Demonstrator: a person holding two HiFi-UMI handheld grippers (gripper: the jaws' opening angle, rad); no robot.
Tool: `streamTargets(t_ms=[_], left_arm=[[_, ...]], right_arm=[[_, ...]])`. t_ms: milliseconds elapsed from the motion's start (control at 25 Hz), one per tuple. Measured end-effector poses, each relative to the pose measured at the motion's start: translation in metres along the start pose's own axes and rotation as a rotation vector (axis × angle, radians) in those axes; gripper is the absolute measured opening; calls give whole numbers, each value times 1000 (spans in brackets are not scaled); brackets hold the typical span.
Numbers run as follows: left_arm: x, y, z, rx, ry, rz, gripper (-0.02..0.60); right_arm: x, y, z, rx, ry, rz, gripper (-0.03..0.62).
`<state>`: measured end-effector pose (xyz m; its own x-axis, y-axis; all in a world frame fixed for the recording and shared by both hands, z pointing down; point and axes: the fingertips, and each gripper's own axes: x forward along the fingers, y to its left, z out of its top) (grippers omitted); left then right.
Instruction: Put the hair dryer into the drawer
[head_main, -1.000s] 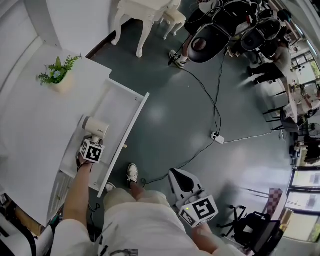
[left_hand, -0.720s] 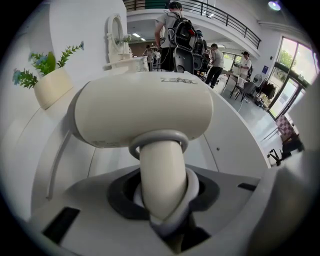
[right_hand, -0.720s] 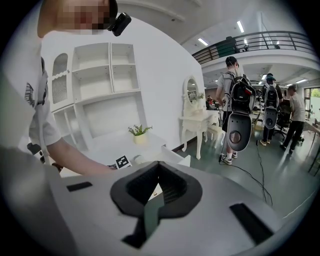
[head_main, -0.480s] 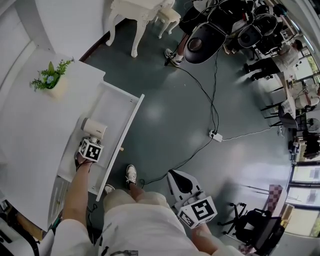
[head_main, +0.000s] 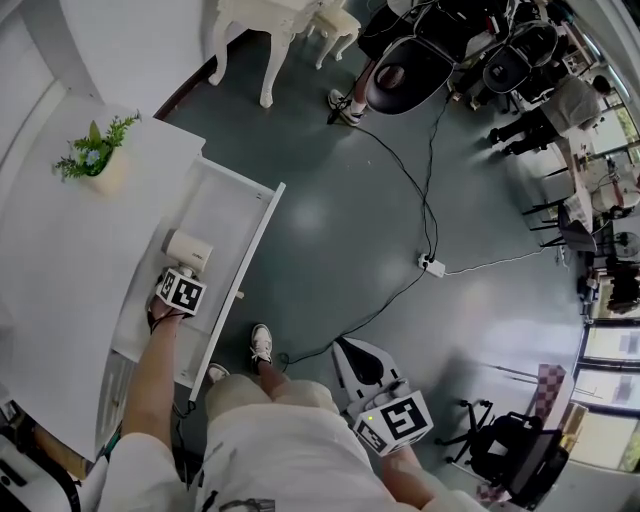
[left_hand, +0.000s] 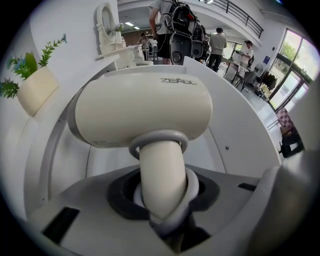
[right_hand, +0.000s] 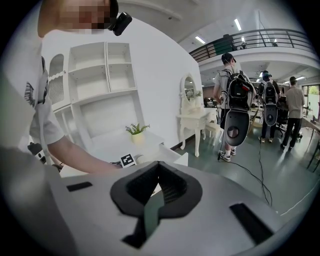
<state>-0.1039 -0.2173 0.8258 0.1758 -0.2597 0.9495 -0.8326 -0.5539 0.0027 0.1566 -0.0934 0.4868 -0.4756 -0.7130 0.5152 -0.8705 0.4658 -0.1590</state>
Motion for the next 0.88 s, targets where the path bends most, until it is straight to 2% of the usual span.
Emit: streamTargets(t_ms=[200, 880], left_arm=[[7, -4, -7, -22, 31, -17, 146], [8, -2, -2, -52, 61, -47, 147]], right_arm=[[-1, -2, -5, 11, 8, 5, 8], [-1, 0, -13, 39, 14, 43, 8]])
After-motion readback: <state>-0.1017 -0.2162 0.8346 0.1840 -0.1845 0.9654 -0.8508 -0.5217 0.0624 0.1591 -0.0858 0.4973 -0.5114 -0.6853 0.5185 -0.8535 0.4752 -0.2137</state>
